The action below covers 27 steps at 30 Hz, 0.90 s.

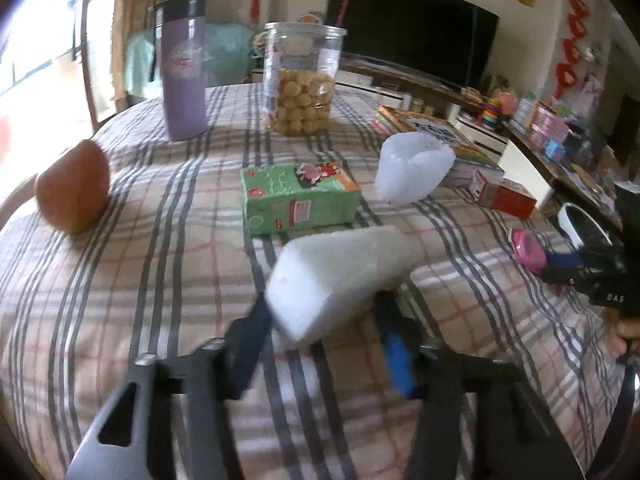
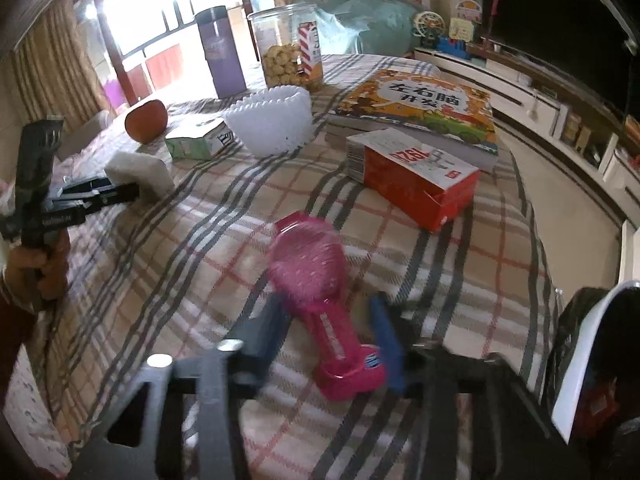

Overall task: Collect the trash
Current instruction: 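Grasp the white foam block with the left tool while the right tool grasps the pink toy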

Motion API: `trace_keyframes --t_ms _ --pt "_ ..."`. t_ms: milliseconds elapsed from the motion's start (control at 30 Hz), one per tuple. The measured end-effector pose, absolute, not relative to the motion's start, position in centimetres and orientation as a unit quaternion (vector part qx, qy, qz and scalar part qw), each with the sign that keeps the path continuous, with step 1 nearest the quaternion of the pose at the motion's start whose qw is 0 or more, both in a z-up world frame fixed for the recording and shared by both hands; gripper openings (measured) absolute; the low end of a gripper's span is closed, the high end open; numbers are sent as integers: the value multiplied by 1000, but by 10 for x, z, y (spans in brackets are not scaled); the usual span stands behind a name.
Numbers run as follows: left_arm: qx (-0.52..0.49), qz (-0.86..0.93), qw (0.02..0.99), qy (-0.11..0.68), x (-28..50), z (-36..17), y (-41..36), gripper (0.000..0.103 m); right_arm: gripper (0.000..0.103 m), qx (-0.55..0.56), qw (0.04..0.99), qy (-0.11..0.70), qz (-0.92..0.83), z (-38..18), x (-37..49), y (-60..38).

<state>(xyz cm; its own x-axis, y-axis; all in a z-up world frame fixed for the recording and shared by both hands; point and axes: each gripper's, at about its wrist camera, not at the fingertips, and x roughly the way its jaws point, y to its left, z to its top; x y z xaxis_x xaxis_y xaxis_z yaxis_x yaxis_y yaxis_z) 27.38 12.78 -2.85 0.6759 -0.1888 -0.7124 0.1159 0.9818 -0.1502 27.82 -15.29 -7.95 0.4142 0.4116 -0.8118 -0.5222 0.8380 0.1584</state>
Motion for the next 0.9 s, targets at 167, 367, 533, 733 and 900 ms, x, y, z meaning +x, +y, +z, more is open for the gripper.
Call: trace_keyframes --t_ms 167,367,533,733,900 --pt "-116 -80 909 393 246 -23 128 31 10 -11 834 473 285 -75 267 -163" --pt "-146 -87 901 399 222 -22 119 31 13 16 831 471 294 -71 247 -164" --pt "-110 -48 905 407 217 -24 106 36 26 6 836 470 282 -75 247 -156" --pt "-95 -33 910 402 221 -22 94 41 30 -20 843 462 273 -84 245 -143" --pt "-83 -32 915 394 220 -23 85 31 19 2 848 460 262 -82 243 -150"
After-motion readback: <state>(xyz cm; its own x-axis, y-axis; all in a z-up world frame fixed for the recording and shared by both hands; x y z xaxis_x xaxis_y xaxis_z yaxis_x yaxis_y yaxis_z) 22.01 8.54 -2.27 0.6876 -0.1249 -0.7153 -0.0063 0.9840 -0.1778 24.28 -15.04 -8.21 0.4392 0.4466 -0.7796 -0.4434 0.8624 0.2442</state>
